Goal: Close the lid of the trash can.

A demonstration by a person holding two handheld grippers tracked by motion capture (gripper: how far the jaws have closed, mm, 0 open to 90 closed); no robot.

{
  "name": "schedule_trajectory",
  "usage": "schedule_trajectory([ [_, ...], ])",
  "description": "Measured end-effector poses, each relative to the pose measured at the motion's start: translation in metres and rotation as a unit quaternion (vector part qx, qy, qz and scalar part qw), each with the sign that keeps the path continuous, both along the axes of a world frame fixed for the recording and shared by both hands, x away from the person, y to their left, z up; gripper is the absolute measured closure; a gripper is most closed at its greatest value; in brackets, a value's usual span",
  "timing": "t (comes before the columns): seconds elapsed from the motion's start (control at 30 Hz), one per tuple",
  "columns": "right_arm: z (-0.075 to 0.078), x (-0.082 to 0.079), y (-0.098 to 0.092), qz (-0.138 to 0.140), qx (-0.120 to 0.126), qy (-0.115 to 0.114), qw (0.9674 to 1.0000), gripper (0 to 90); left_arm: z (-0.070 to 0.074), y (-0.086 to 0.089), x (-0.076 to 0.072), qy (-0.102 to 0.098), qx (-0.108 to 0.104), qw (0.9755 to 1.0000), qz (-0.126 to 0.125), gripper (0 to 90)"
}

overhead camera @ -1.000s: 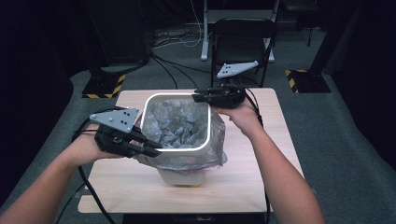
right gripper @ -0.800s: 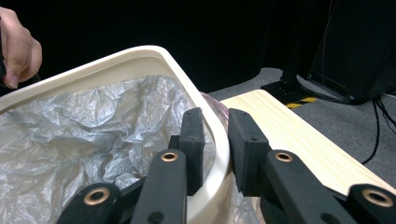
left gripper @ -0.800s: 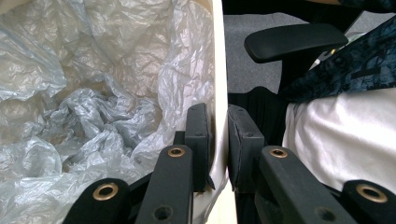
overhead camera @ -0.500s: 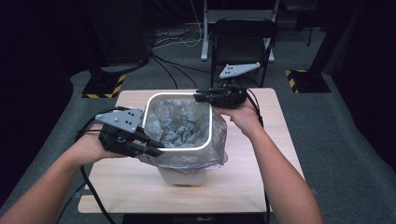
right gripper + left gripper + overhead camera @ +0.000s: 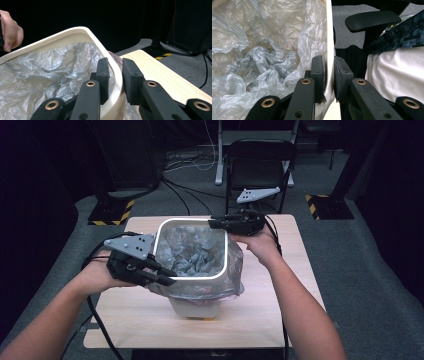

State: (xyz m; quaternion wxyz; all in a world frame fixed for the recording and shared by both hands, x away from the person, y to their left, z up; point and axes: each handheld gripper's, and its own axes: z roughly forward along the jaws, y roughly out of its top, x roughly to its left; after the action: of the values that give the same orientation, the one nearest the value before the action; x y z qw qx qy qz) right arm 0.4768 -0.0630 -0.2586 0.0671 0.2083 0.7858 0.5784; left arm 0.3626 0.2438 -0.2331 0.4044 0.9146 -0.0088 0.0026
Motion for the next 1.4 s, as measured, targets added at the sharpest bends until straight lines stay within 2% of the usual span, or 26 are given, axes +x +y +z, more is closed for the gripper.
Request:
schedule_trajectory([
  [0.03, 0.000, 0.000, 0.000, 0.000, -0.001, -0.001, 1.0000, 76.3, 0.000, 0.000, 0.000, 0.007, 0.001, 1.0000, 0.000, 79.6],
  [0.23, 0.001, -0.001, 0.001, 0.000, -0.005, -0.001, 1.0000, 77.0, 0.000, 0.000, 0.001, 0.015, -0.001, 0.9999, -0.005, 79.9],
  [0.27, -0.003, 0.000, 0.005, 0.005, -0.045, 0.004, 0.9990, 79.2, 0.001, 0.000, 0.001, 0.013, -0.004, 0.9999, -0.006, 80.0],
  [0.3, -0.011, -0.001, 0.011, 0.002, -0.084, 0.002, 0.9965, 80.0, 0.001, 0.000, 0.000, 0.011, -0.004, 0.9999, -0.006, 80.1],
  [0.33, -0.014, -0.001, 0.010, -0.004, -0.071, 0.011, 0.9974, 79.9, 0.001, 0.000, 0.000, 0.011, -0.004, 0.9999, -0.006, 79.9],
  [0.4, -0.014, -0.004, 0.010, -0.003, -0.070, 0.002, 0.9976, 79.8, -0.001, -0.004, -0.002, 0.009, 0.005, 0.9998, -0.015, 80.7],
  [0.47, -0.015, -0.005, 0.009, -0.001, -0.065, 0.001, 0.9979, 79.7, -0.003, -0.004, -0.002, 0.018, 0.002, 0.9997, -0.016, 81.0],
  [0.6, -0.016, -0.006, 0.008, 0.003, -0.062, 0.004, 0.9981, 79.3, -0.006, -0.002, -0.002, 0.018, -0.006, 0.9996, -0.020, 81.1],
  [0.73, -0.018, -0.003, 0.006, 0.008, -0.047, 0.021, 0.9986, 78.3, -0.010, 0.000, -0.003, 0.019, -0.018, 0.9995, -0.019, 81.0],
  [0.8, -0.020, -0.002, 0.005, 0.011, -0.034, 0.036, 0.9987, 76.0, -0.014, 0.000, -0.003, 0.026, -0.015, 0.9994, -0.018, 80.9],
  [0.87, -0.020, -0.002, 0.005, 0.015, -0.029, 0.041, 0.9986, 74.6, -0.014, 0.001, -0.003, 0.023, -0.011, 0.9995, -0.020, 80.6],
  [0.9, -0.023, -0.001, 0.004, 0.019, -0.008, 0.047, 0.9987, 72.2, -0.015, 0.002, -0.003, 0.024, -0.011, 0.9995, -0.018, 80.6],
  [0.97, -0.025, 0.001, 0.005, 0.022, 0.007, 0.055, 0.9982, 71.9, -0.016, 0.003, -0.003, 0.031, -0.013, 0.9993, -0.018, 80.6],
  [1.03, -0.026, 0.000, 0.006, 0.022, 0.010, 0.054, 0.9982, 72.0, -0.016, 0.003, -0.002, 0.032, -0.012, 0.9992, -0.019, 80.6],
  [1.13, -0.025, -0.002, 0.006, 0.018, 0.002, 0.038, 0.9991, 72.4, -0.020, 0.005, -0.002, 0.039, -0.026, 0.9988, -0.017, 79.8],
  [1.2, -0.024, -0.003, 0.007, 0.014, -0.003, 0.034, 0.9993, 71.3, -0.020, 0.005, -0.002, 0.036, -0.026, 0.9989, -0.017, 79.4],
  [1.23, -0.023, -0.006, 0.007, 0.003, -0.015, 0.017, 0.9997, 67.6, -0.019, 0.004, -0.001, 0.034, -0.022, 0.9991, -0.011, 78.7],
  [1.27, -0.023, -0.006, 0.007, 0.003, -0.015, 0.017, 0.9997, 67.6, -0.019, 0.004, -0.001, 0.034, -0.022, 0.9991, -0.011, 75.6],
  [1.3, -0.023, -0.006, 0.006, 0.001, -0.016, 0.015, 0.9998, 60.4, -0.018, 0.003, -0.002, 0.023, -0.012, 0.9997, 0.003, 68.9],
  [1.4, -0.022, -0.006, 0.004, -0.004, -0.012, 0.014, 0.9998, 56.6, -0.015, 0.005, -0.002, 0.021, -0.015, 0.9997, 0.002, 57.8],
])
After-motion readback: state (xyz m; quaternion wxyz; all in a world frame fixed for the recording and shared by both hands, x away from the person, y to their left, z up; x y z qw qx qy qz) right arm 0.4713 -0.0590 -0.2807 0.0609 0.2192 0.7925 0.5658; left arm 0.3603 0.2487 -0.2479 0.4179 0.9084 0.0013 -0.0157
